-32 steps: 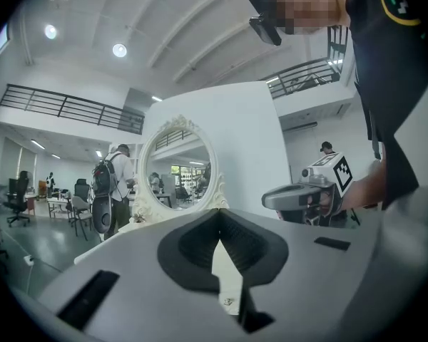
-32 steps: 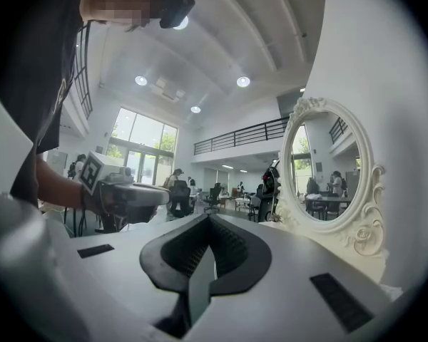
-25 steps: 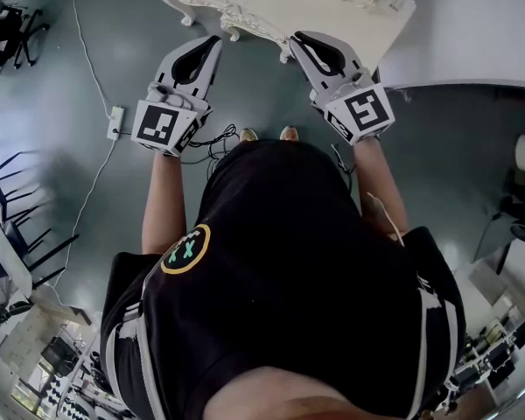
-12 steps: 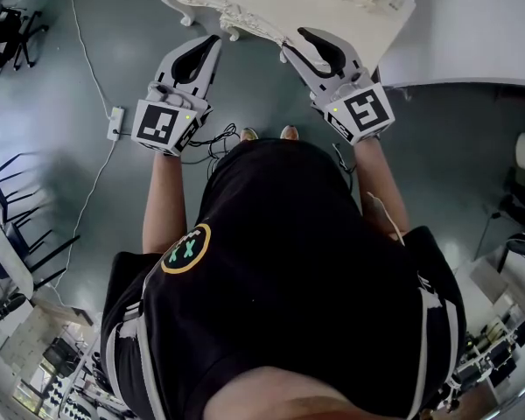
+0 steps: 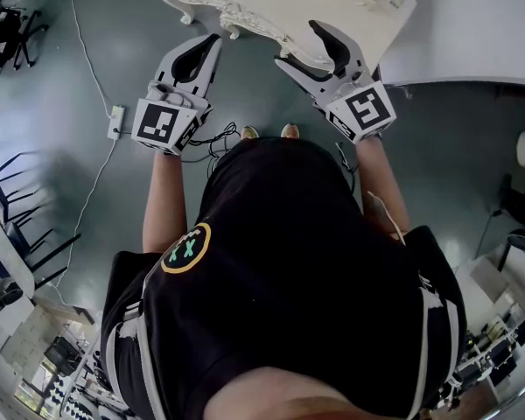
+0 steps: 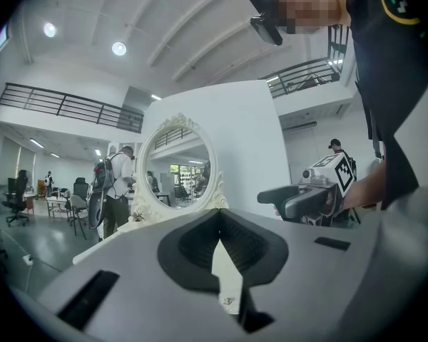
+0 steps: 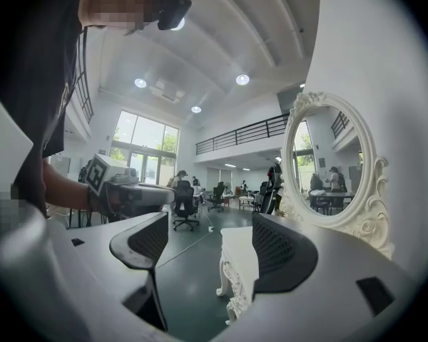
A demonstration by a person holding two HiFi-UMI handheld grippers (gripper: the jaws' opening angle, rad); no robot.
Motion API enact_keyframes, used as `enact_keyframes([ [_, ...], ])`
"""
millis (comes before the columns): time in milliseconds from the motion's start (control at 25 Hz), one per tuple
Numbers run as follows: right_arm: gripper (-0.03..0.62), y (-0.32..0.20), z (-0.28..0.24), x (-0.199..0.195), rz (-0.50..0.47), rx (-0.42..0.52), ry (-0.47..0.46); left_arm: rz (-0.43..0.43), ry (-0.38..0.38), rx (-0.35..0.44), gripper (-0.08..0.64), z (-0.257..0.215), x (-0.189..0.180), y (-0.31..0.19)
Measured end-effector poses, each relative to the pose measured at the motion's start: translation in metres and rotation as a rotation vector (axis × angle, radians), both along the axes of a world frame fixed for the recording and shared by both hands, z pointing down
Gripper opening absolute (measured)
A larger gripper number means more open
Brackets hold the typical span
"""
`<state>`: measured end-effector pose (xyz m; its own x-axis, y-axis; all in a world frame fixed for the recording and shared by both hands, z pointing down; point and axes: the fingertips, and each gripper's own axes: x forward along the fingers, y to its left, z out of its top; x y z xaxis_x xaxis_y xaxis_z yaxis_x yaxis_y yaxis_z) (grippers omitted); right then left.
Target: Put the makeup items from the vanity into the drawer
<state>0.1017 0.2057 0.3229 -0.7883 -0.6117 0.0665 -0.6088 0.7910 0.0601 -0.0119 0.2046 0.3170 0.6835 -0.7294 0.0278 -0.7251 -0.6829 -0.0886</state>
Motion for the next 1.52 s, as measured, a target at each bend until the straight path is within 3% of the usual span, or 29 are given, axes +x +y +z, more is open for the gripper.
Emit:
enact_keyframes([
  [240,0.560,-0.002,0.003,-0.002,-0.013,-0.002,-0.005,-0.004,-0.001,0.002,0.021,0.001,0.001,-0.001],
  [320,0.595,-0.002,0.005,-0.004,-0.018,-0.007,0.003,-0.006,-0.001,0.002,0.020,0.001,0.000,-0.001],
  [920,0.598,-0.003,0.016,0.006,-0.033,-0.004,0.016,-0.017,-0.016,0.002,0.021,0.005,0.011,0.000],
  [1520,0.598,0.009,0.021,0.057,-0.050,-0.009,0.016,-0.077,-0.020,-0.004,0.021,0.005,0.055,0.026],
])
